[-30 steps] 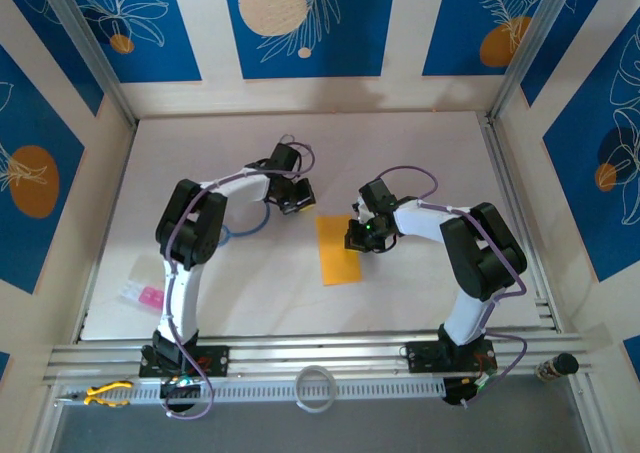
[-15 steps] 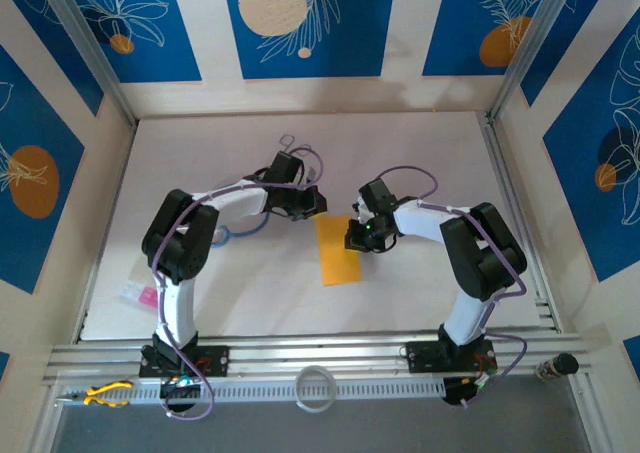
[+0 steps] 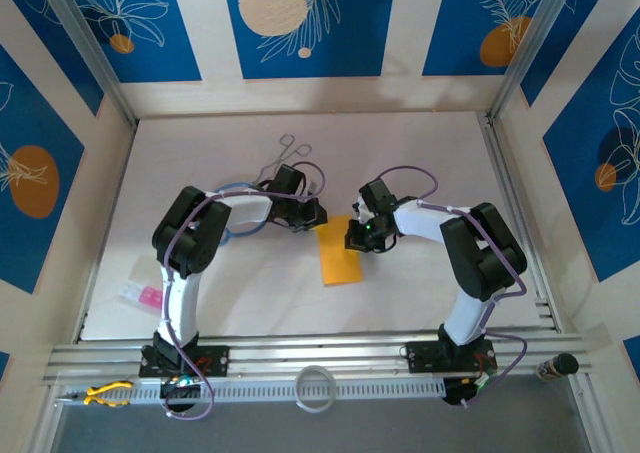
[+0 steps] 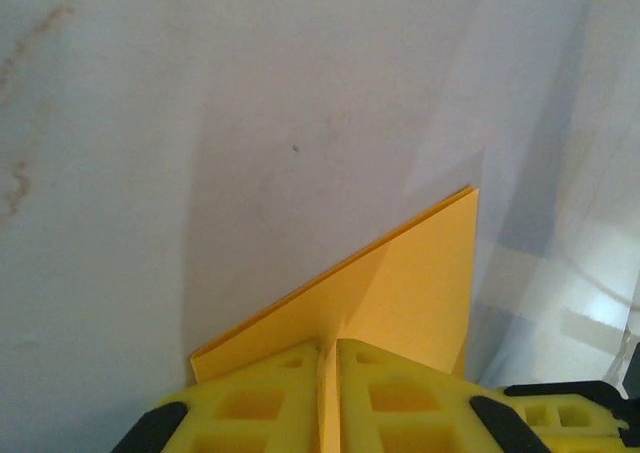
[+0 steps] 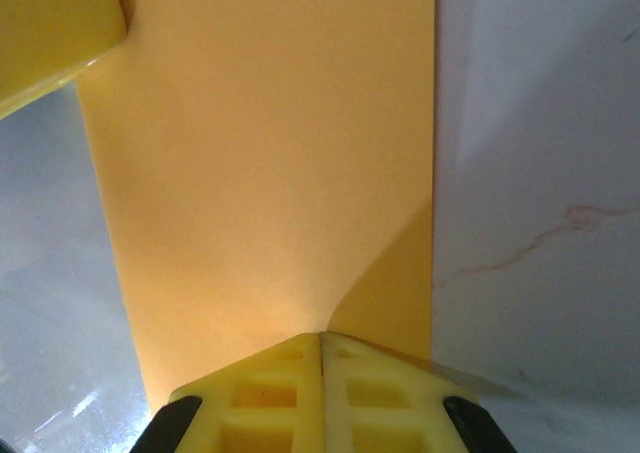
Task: Fold a paper plane with a square sheet of paper (pick it up from the middle)
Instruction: First fold the square sheet of paper in half at the center of the table.
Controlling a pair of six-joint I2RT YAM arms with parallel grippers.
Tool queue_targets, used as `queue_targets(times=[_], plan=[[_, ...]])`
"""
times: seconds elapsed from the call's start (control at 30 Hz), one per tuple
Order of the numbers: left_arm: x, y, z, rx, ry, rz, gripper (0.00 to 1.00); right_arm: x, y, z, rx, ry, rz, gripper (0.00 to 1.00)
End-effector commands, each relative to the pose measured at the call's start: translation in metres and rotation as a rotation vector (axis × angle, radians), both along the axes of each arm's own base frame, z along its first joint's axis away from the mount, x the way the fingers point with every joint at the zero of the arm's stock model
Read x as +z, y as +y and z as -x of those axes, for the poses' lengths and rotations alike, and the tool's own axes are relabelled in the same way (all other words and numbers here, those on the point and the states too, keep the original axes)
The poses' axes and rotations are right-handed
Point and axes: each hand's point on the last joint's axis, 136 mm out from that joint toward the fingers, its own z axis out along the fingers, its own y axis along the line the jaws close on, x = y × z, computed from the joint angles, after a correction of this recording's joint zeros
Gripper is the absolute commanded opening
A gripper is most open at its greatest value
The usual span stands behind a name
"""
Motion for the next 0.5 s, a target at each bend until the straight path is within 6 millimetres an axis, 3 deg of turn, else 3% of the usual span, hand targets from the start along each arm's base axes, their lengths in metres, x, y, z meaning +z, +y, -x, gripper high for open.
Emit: queue_targets(times=[0.0,0.2,0.47], plan=[[-0.015,0.028,-0.025,0.122,-0.039,-0.091,0.14,-0.039,-0.048,0.037,-0.028,0.142,0.225,0.00],[-0.013,0.039,-0.043,0.198,-0.028,-0.113,0.15,-0.039,-0.047,0.037,-0.026,0.141,0.223,0.00],[-0.004,0.037,-0.050,0.204,-0.026,-0.106,0.16,-0.039,-0.047,0.037,-0.028,0.139,0.225,0.00]])
